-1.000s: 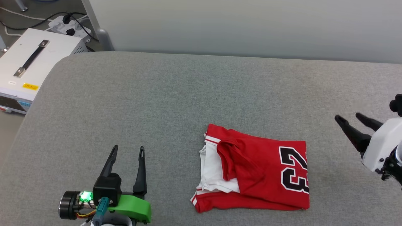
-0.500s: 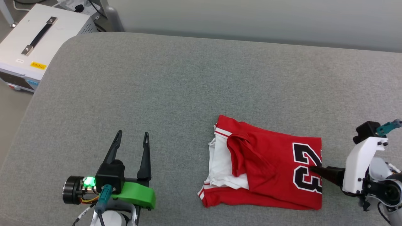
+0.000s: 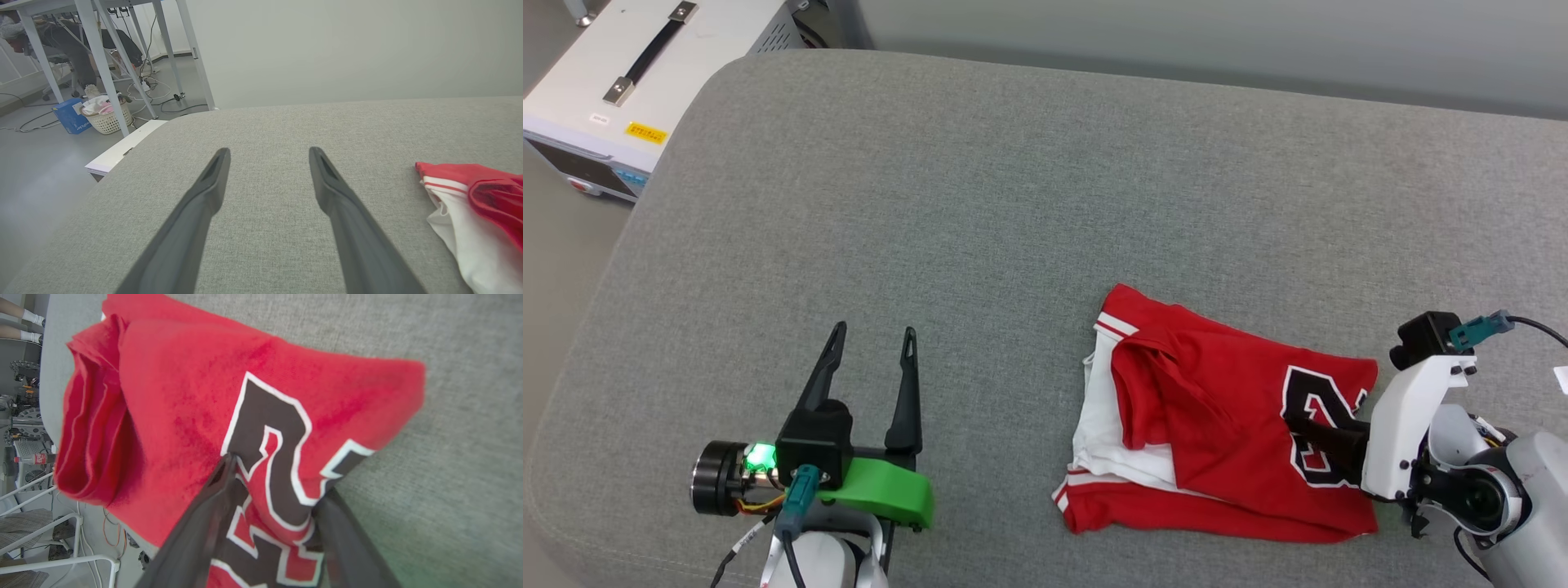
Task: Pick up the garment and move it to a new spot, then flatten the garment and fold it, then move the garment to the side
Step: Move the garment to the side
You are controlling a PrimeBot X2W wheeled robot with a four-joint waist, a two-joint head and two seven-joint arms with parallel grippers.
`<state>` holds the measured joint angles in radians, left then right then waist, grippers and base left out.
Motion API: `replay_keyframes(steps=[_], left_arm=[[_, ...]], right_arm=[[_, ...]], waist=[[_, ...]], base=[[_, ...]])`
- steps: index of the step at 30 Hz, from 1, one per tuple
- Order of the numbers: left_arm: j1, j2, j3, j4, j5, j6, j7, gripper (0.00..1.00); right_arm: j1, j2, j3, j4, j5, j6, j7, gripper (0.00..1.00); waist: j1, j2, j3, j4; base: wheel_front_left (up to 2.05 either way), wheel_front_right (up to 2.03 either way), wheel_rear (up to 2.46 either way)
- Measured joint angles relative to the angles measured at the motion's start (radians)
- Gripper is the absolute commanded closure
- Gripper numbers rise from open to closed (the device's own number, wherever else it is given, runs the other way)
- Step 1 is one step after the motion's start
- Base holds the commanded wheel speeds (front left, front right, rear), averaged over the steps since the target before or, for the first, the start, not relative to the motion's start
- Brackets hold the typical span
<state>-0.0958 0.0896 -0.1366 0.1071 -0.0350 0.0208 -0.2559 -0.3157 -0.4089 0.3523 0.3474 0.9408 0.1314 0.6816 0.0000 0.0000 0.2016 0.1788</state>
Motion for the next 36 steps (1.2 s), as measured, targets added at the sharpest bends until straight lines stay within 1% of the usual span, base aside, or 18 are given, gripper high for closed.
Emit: replay_keyframes(steps=[4,8,13,18,22,27,32,36], left_arm=[[0.001,0.000,0.007,0.001,0.000,0.000,0.000,0.00],[0.004,0.000,0.012,0.002,0.000,0.001,0.000,0.00],[0.019,0.001,0.023,0.000,0.000,0.002,0.000,0.00],[0.033,0.002,0.031,-0.009,0.000,0.004,0.000,0.00],[0.035,0.003,0.037,-0.016,0.000,0.006,0.000,0.00],[0.036,0.006,0.040,-0.026,0.001,0.009,0.000,0.00],[0.031,0.020,0.042,-0.052,0.004,0.008,0.000,0.00],[0.008,0.036,0.048,-0.073,0.010,0.008,0.000,0.00]], right_arm=[[-0.005,-0.017,0.046,-0.016,0.022,0.000,-0.068,1.00],[-0.019,-0.060,0.105,-0.066,0.021,0.000,-0.136,1.00],[-0.070,-0.148,0.169,-0.150,-0.010,0.000,-0.193,1.00],[-0.109,-0.243,0.202,-0.223,-0.039,0.000,-0.202,1.00],[-0.125,-0.303,0.206,-0.256,-0.043,0.000,-0.193,1.00],[-0.143,-0.352,0.183,-0.251,-0.051,0.000,-0.190,1.00],[-0.160,-0.393,0.135,-0.223,-0.055,0.000,-0.182,1.00],[-0.203,-0.427,0.090,-0.168,-0.075,0.000,-0.180,1.00]], waist=[[0.0000,0.0000,-0.006,-0.006],[0.0000,0.0000,-0.017,-0.024],[0.0000,0.0000,-0.030,-0.063],[0.0000,0.0000,-0.038,-0.123],[0.0000,0.0000,-0.039,-0.179],[0.0000,0.0000,-0.035,-0.249],[0.0000,0.0000,-0.013,-0.314],[0.0000,0.0000,0.032,-0.343]], base=[[0.00,0.00,0.00],[0.00,0.00,0.00],[0.00,0.00,0.00],[0.00,0.00,0.00],[0.00,0.00,0.00],[0.00,0.00,0.00],[0.00,0.00,0.00],[0.00,0.00,0.00]])
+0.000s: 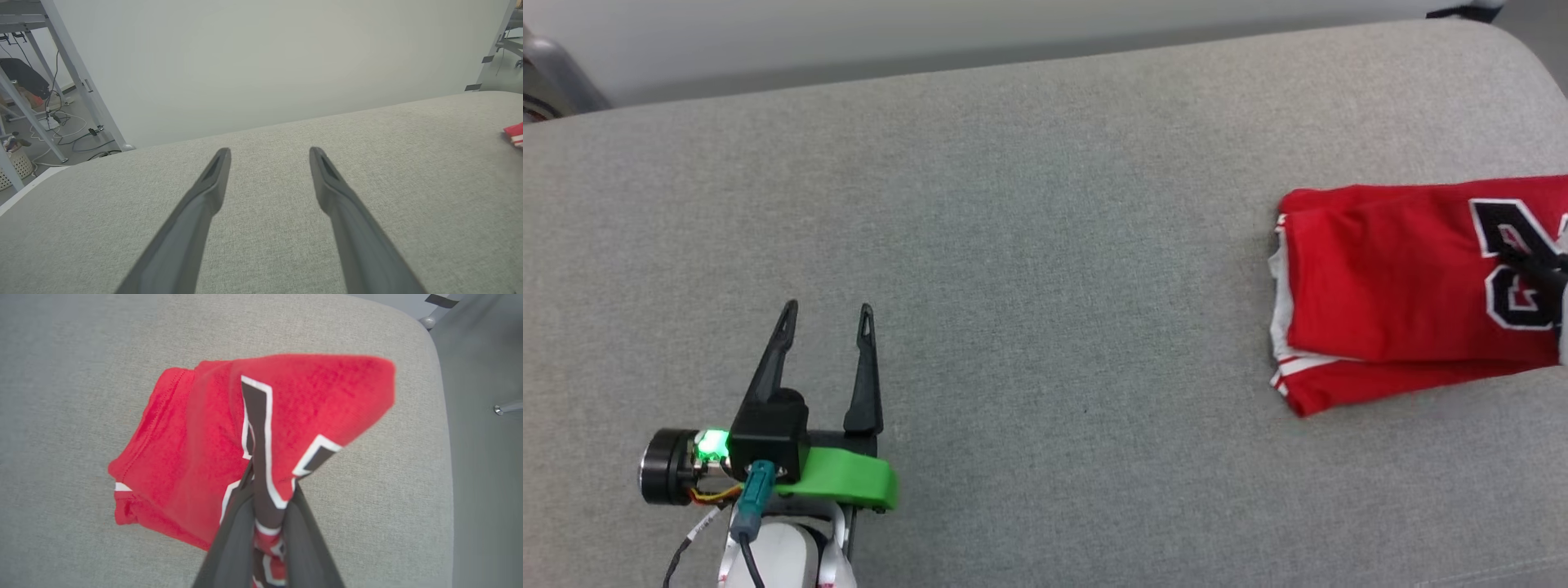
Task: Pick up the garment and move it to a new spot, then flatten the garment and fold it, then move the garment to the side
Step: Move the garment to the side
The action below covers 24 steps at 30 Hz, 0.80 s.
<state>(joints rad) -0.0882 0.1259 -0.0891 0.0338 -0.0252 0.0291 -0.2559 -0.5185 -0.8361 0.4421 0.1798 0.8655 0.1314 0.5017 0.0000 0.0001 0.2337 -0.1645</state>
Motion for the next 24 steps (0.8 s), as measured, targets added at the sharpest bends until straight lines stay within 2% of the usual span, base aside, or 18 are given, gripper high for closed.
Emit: replay_keyframes(steps=[11,21,24], left_arm=[[-0.089,0.041,0.007,-0.073,0.016,-0.007,0.000,0.00],[-0.138,0.056,0.000,-0.112,0.019,-0.007,0.000,0.00],[-0.141,0.057,-0.001,-0.113,0.019,-0.006,0.000,0.00]], right_arm=[[-0.157,-0.095,-0.076,0.258,-0.121,0.000,-0.002,1.00],[-0.276,-0.093,-0.145,0.484,-0.222,0.000,-0.101,1.00],[-0.306,-0.071,-0.161,0.547,-0.236,0.000,-0.139,1.00]], waist=[[0.0001,0.0000,0.171,-0.023],[0.0002,0.0000,0.306,-0.015],[0.0002,0.0000,0.323,-0.006]], base=[[0.00,0.00,0.00],[0.00,0.00,0.00],[0.00,0.00,0.00]])
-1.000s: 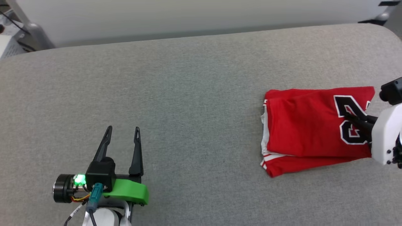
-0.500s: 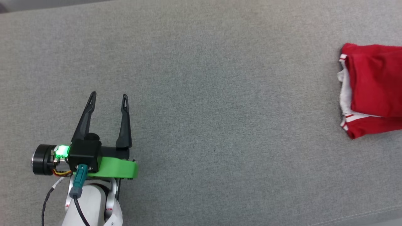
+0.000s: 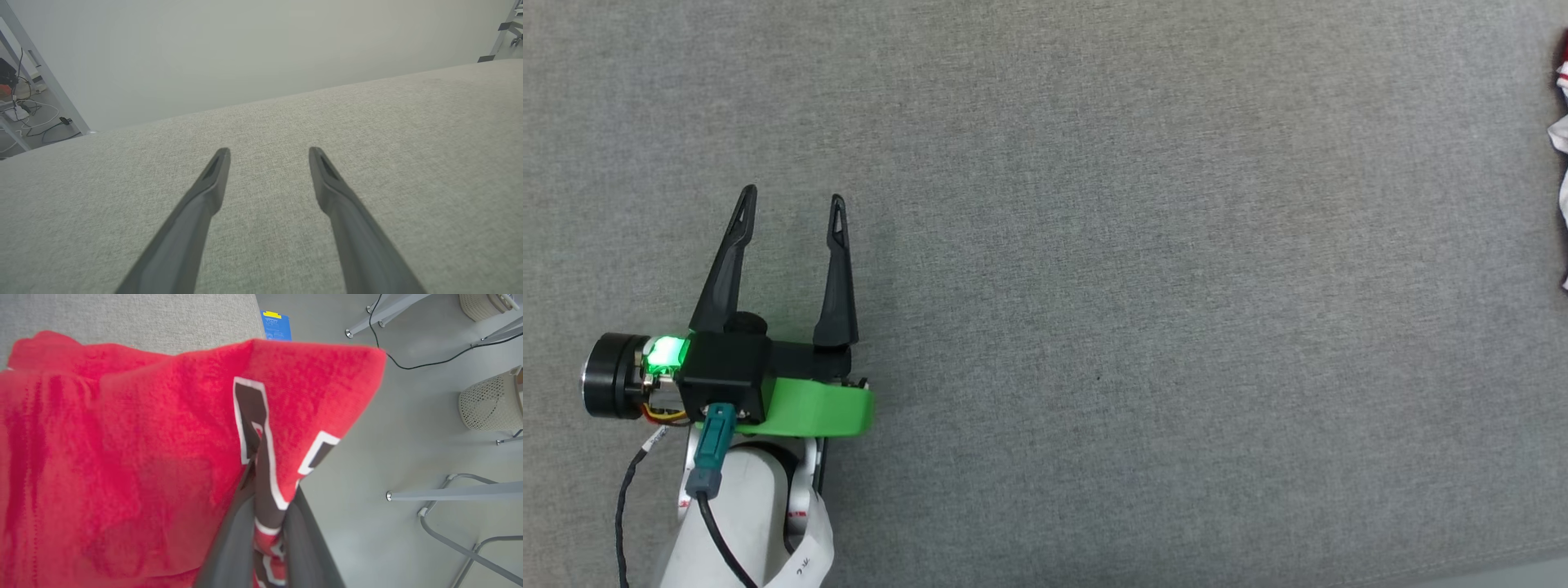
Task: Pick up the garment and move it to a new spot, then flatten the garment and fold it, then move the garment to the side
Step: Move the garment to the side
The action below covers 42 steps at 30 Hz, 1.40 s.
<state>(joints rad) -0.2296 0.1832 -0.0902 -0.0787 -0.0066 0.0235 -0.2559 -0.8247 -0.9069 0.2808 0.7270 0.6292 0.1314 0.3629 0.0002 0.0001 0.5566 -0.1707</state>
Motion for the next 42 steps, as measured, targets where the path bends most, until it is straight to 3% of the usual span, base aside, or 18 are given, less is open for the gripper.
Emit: replay_keyframes(steps=[1,2,11,23,29,36,42], left_arm=[[0.000,0.000,0.000,0.000,0.000,0.003,0.000,0.00],[0.000,0.001,0.000,0.000,0.000,0.006,0.000,0.00],[0.004,-0.004,-0.008,0.018,-0.003,0.016,0.000,0.00],[0.090,-0.028,-0.008,0.058,-0.029,0.026,0.000,0.00],[0.114,-0.044,-0.003,0.077,-0.039,0.026,0.000,0.00],[0.143,-0.060,0.001,0.095,-0.047,0.026,0.000,0.00],[0.159,-0.065,0.009,0.108,-0.048,0.024,0.000,0.00]], right_arm=[[-0.004,0.009,-0.002,0.010,0.002,0.000,-0.007,0.58],[-0.008,0.019,0.000,0.016,-0.002,0.000,-0.027,0.00],[-0.025,0.029,0.000,0.074,-0.037,0.000,-0.189,0.00],[-0.004,0.085,-0.049,-0.057,-0.040,0.000,-0.562,0.00],[0.097,0.201,-0.149,-0.195,-0.099,0.000,-0.614,0.00],[0.319,0.436,-0.314,-0.541,-0.278,0.000,-0.621,0.00],[0.498,0.599,-0.309,-0.698,-0.341,0.000,-0.622,0.00]], waist=[[0.0000,0.0000,0.001,0.003],[0.0000,0.0000,-0.002,0.006],[-0.0001,0.0000,-0.068,0.019],[-0.0003,-0.0001,-0.215,0.048],[-0.0003,0.0000,-0.283,0.073],[-0.0003,0.0000,-0.352,0.114],[-0.0003,0.0000,-0.397,0.155]], base=[[0.00,0.00,0.00],[0.00,0.00,0.00],[0.00,0.00,0.00],[0.00,0.00,0.00],[0.00,0.00,0.00],[0.00,0.00,0.00],[0.00,0.00,0.00]])
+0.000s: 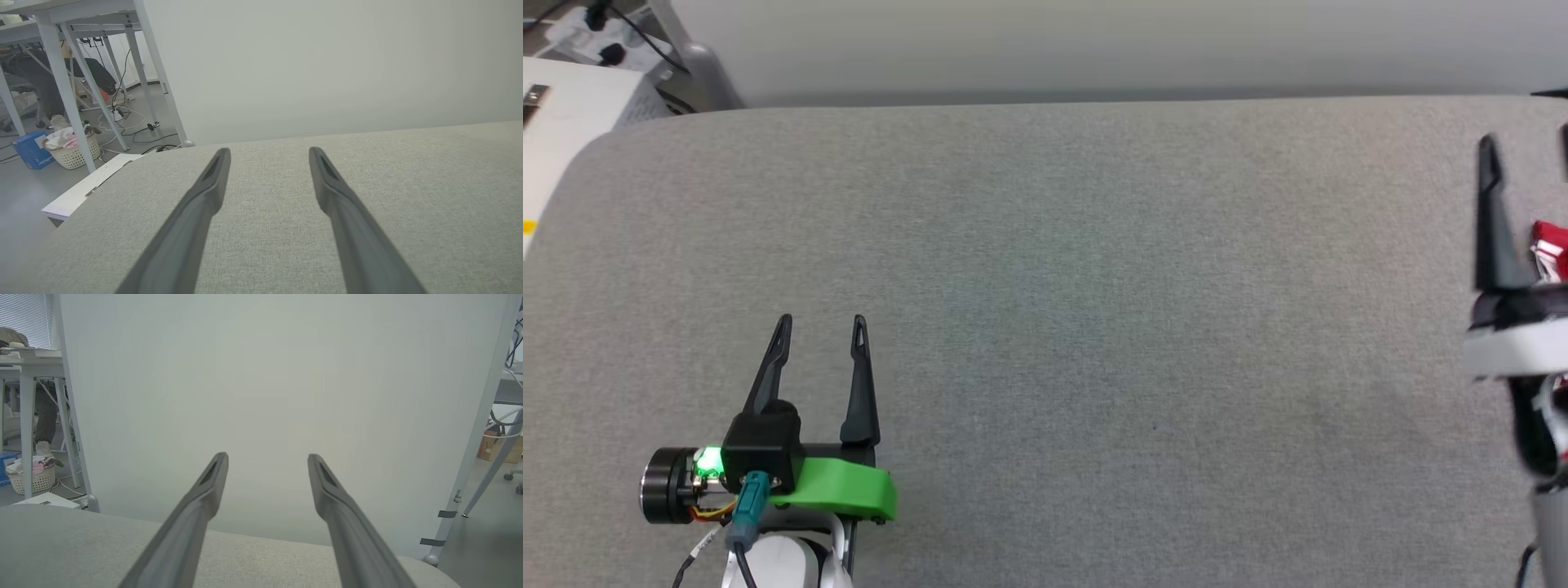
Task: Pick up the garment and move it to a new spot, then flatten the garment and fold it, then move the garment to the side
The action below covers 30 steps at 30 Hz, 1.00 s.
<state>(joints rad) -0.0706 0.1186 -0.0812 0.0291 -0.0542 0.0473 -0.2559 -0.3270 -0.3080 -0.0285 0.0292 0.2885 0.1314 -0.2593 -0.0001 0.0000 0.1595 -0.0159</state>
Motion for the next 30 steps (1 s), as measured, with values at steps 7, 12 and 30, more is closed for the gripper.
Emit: replay_keyframes(steps=[7,12,30], left_arm=[[0.011,-0.010,0.008,0.016,0.000,-0.006,0.000,0.00],[0.014,-0.017,0.009,0.027,-0.005,-0.016,0.000,0.00],[0.060,-0.031,0.004,0.050,-0.010,-0.053,0.000,0.00]], right_arm=[[0.136,0.120,0.044,-0.016,-0.027,0.000,0.000,0.00],[0.227,0.177,0.049,-0.002,-0.049,0.000,0.000,0.00],[0.429,0.236,-0.026,-0.085,-0.111,0.000,0.000,0.00]], waist=[[0.0000,0.0000,-0.039,0.038],[0.0000,0.0000,-0.062,0.060],[0.0000,0.0000,-0.109,0.086]], base=[[0.00,0.00,0.00],[0.00,0.00,0.00],[0.00,0.00,0.00]])
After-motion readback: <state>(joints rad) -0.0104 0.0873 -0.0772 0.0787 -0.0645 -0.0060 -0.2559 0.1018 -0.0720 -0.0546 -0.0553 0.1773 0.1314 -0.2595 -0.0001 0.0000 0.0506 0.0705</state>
